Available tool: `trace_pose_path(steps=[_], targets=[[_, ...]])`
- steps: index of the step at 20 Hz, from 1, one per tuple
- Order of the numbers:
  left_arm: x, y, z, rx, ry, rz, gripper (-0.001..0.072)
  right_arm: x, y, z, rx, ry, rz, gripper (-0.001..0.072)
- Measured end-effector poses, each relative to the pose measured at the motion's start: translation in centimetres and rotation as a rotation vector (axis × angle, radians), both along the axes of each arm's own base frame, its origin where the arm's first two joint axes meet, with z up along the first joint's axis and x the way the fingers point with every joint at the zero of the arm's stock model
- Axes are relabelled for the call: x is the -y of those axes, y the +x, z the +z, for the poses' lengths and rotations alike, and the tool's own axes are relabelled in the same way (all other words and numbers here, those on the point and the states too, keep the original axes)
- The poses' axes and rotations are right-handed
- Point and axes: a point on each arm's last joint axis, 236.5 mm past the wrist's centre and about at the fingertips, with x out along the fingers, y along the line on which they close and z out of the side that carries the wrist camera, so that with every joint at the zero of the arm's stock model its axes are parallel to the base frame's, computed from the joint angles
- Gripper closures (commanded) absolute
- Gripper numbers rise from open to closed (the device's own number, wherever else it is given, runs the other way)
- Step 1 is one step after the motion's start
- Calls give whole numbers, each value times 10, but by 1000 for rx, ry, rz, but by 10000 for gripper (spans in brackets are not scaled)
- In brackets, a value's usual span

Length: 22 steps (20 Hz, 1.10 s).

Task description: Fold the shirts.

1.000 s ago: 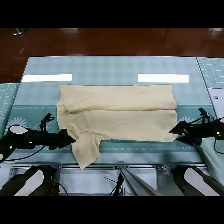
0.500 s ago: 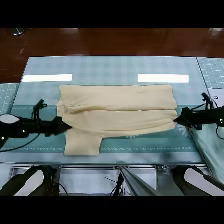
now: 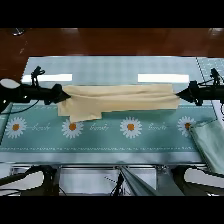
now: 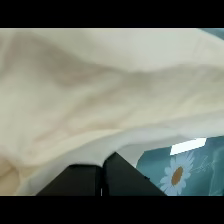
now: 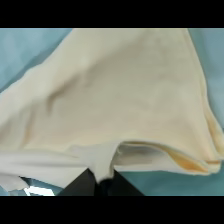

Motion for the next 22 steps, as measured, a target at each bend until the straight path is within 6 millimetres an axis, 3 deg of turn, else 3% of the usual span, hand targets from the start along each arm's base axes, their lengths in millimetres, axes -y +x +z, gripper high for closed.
trace_pose_path(steps=[4,10,11,12,13,16,19,22], targets=[[1,47,-4,-11,-16,33,679,2,33,-11,6,-7,8,687],[-1,86,-15,-16,-27,51,677,6,53,-41,-39,8,-12,685],[-1,88,-18,-22,-28,52,632,7,55,-45,-44,10,-15,571],[-1,90,-22,-28,-29,52,381,7,56,-48,-49,14,-18,246],[-2,91,-26,-31,-28,54,2,8,58,-50,-47,14,-25,74],[-10,91,-20,-44,-38,38,6,12,63,-46,-34,21,-26,84],[-63,78,-5,-110,37,64,6,30,60,-28,-20,16,7,85],[-145,41,9,-193,227,186,6,58,41,-24,-57,-39,33,85]])
